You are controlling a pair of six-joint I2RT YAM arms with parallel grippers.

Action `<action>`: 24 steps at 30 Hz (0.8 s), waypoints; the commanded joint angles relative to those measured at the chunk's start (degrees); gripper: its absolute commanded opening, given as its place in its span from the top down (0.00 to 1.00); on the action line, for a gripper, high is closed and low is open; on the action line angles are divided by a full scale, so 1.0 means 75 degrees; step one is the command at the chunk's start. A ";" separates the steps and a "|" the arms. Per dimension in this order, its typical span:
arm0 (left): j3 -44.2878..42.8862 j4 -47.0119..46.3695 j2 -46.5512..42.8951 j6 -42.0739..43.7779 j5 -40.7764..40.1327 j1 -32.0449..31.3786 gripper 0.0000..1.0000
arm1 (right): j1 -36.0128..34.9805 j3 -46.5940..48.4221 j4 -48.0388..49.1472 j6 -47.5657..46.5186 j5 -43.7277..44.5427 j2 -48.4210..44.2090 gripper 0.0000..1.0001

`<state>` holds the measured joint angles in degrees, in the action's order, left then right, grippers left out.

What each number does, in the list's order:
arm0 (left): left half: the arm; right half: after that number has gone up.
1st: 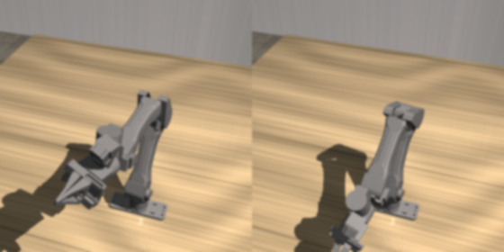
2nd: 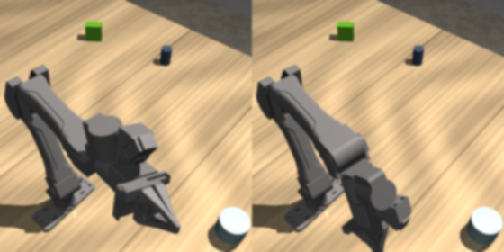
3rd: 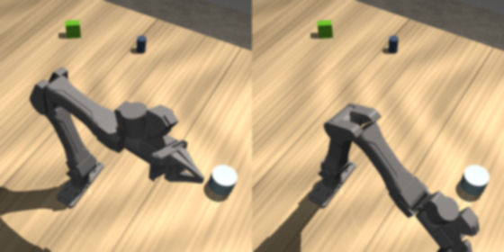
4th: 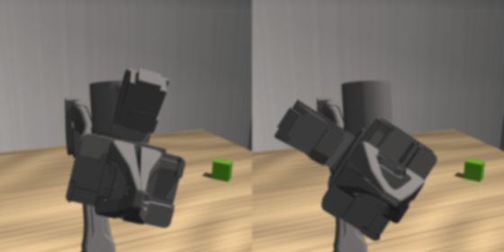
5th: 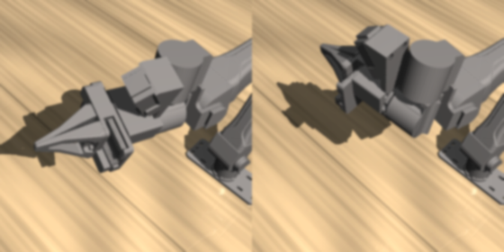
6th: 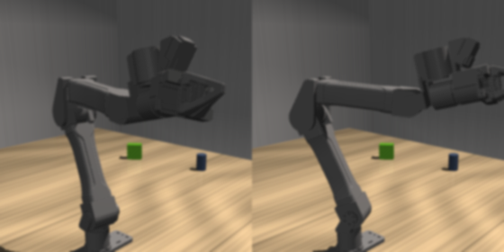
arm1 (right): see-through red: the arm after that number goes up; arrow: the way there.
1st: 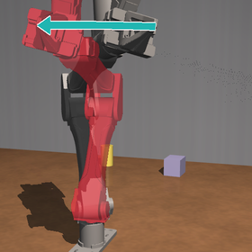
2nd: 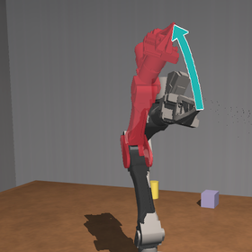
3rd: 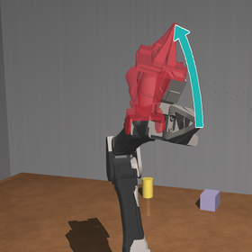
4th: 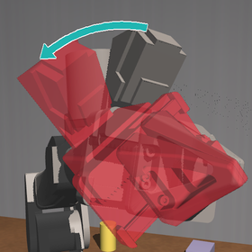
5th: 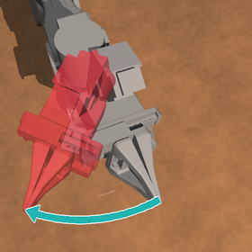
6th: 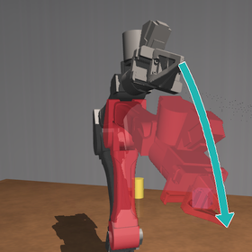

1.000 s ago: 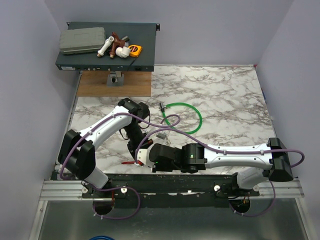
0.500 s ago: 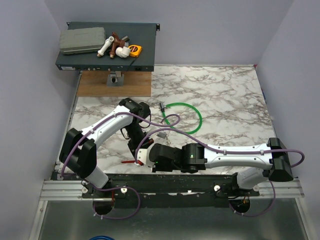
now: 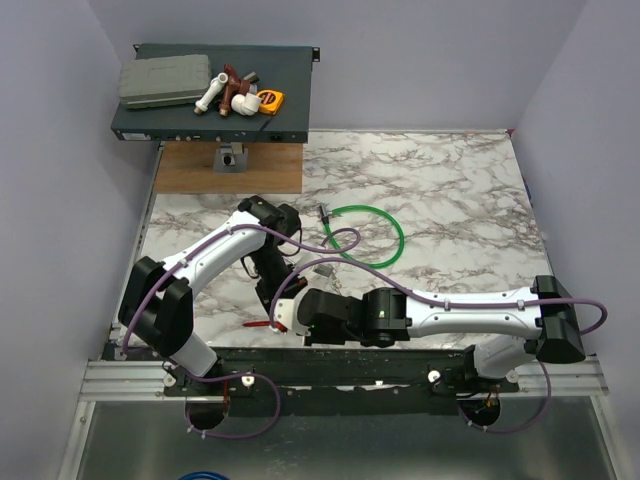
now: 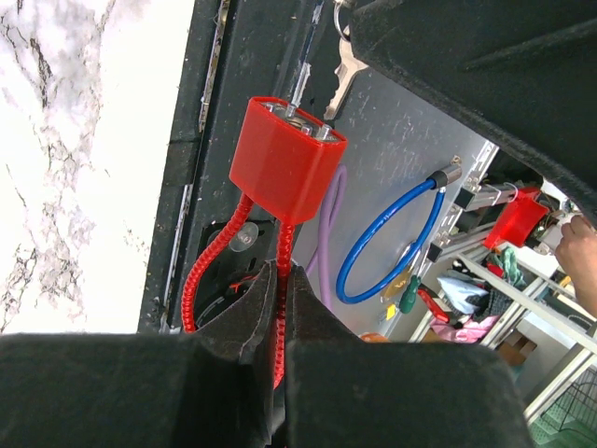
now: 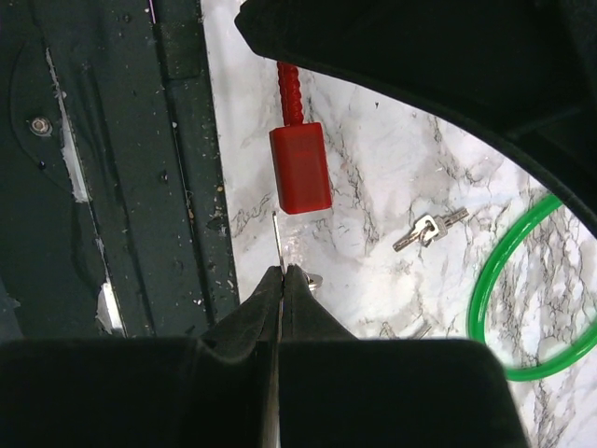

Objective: Unlock with the key
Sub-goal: Unlock the lock.

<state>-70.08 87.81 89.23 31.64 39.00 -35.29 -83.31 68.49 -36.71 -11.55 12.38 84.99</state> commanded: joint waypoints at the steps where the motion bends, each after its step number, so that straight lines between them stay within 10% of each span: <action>1: -0.0166 -0.0002 -0.0226 0.0014 0.0140 -0.0029 1.00 | -0.0060 0.0025 0.0172 0.0042 -0.0034 0.0141 0.99; 24: 0.0005 -0.0077 -0.0223 0.0063 0.0041 -0.0174 1.00 | 0.0077 -0.0097 0.0177 -0.0065 0.0207 -0.0247 0.99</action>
<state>-70.04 87.44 89.12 31.68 38.98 -35.97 -83.13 66.78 -36.12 -11.57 12.80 83.79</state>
